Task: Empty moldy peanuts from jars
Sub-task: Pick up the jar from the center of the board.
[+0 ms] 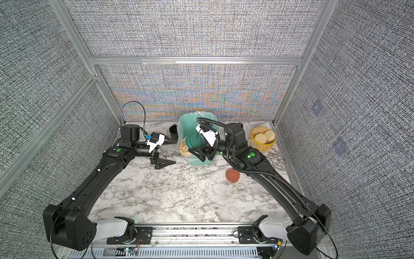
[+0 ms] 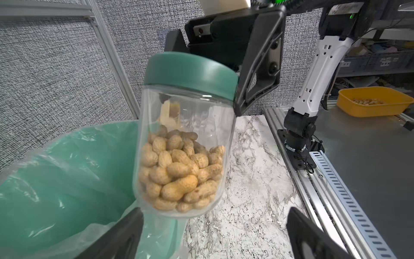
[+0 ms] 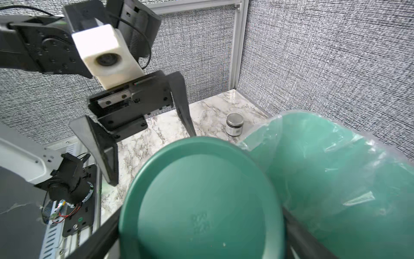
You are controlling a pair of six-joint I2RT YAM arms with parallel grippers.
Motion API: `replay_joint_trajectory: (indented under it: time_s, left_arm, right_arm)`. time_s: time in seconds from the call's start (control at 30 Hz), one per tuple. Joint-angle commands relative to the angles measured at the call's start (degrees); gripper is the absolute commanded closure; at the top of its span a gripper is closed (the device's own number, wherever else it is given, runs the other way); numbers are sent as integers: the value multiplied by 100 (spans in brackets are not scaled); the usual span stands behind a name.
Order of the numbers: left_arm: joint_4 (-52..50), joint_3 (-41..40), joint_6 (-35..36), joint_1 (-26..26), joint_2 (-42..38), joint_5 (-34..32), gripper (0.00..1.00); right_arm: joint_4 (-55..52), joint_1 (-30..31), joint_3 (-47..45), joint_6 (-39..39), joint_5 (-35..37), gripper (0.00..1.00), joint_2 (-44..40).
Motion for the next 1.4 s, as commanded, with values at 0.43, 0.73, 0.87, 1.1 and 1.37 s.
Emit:
replay_joint_trajectory:
  time_s: [0.43,0.73,0.87,1.1,1.37]
  left_arm:
    - [1376,-294,-1169,-346,47,-428,0]
    - [1350,-285,-1238,-457,185,-522,0]
    - [1375,-288,-1236,-493,227,-548,0]
    - [1429,-259,-1276,-512,275,-459,10]
    - [1271,-232,-1146,-519,276,-439,40]
  right_arm:
    - [945,187,-150,12,-875,100,141]
    - [1466,239,-76,124,-1188,100,415]
    - [1693,254,-110,201,-1289,100,469]
    - [1439,326,0,41,-1291,100,625]
    - [1403,323,-10,24,-1293,100,674]
